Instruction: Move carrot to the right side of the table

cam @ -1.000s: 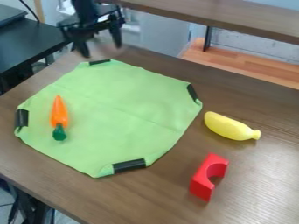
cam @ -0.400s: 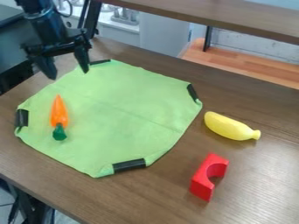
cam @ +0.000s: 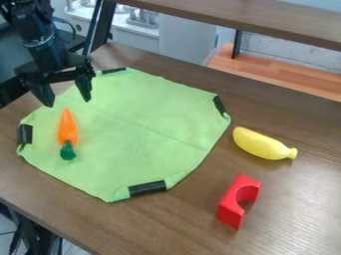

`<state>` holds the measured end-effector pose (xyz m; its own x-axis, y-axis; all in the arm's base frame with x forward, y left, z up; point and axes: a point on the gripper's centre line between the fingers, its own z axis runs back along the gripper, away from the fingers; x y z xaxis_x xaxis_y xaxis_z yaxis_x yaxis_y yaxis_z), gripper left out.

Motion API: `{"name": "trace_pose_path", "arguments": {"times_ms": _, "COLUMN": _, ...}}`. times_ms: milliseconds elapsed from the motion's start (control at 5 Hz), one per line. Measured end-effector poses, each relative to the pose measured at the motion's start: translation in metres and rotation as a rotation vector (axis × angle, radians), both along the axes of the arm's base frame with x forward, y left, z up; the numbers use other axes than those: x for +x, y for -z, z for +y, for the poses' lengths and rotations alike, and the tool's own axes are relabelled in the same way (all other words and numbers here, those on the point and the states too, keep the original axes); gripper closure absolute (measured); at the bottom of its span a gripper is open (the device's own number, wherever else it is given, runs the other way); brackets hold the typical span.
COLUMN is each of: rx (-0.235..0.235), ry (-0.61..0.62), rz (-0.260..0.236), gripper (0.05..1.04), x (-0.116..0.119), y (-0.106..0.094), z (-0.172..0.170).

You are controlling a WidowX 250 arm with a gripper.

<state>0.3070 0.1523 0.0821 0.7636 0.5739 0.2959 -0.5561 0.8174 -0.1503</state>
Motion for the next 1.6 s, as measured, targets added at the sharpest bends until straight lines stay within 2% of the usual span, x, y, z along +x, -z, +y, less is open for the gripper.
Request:
{"name": "trace_pose_path", "arguments": {"times_ms": 200, "rx": 0.056, "ry": -0.002, "rz": -0.004, "gripper": 0.085, "x": 0.001, "y": 0.006, "z": 0.005}}
{"name": "trace_pose_path", "arguments": {"times_ms": 400, "rx": 0.08, "ry": -0.005, "rz": 0.072, "gripper": 0.085, "x": -0.006, "y": 0.023, "z": 0.01}}
{"name": "trace_pose_path", "arguments": {"times_ms": 600, "rx": 0.079, "ry": -0.015, "rz": 0.131, "gripper": 0.085, "x": -0.012, "y": 0.034, "z": 0.012}}
{"name": "trace_pose_path", "arguments": {"times_ms": 800, "rx": 0.074, "ry": -0.018, "rz": 0.132, "gripper": 0.085, "x": -0.011, "y": 0.039, "z": 0.012}}
{"name": "trace_pose_path", "arguments": {"times_ms": 1000, "rx": 0.047, "ry": -0.037, "rz": 0.106, "gripper": 0.107, "x": -0.012, "y": 0.059, "z": -0.004}}
{"name": "trace_pose_path", "arguments": {"times_ms": 1200, "rx": 0.038, "ry": -0.063, "rz": 0.057, "gripper": 0.38, "x": -0.012, "y": 0.067, "z": -0.011}}
{"name": "trace_pose_path", "arguments": {"times_ms": 1400, "rx": 0.007, "ry": -0.052, "rz": 0.014, "gripper": 0.517, "x": -0.009, "y": 0.066, "z": -0.017}}
{"name": "trace_pose_path", "arguments": {"times_ms": 1600, "rx": -0.027, "ry": -0.041, "rz": -0.052, "gripper": 0.518, "x": -0.002, "y": 0.043, "z": -0.027}}
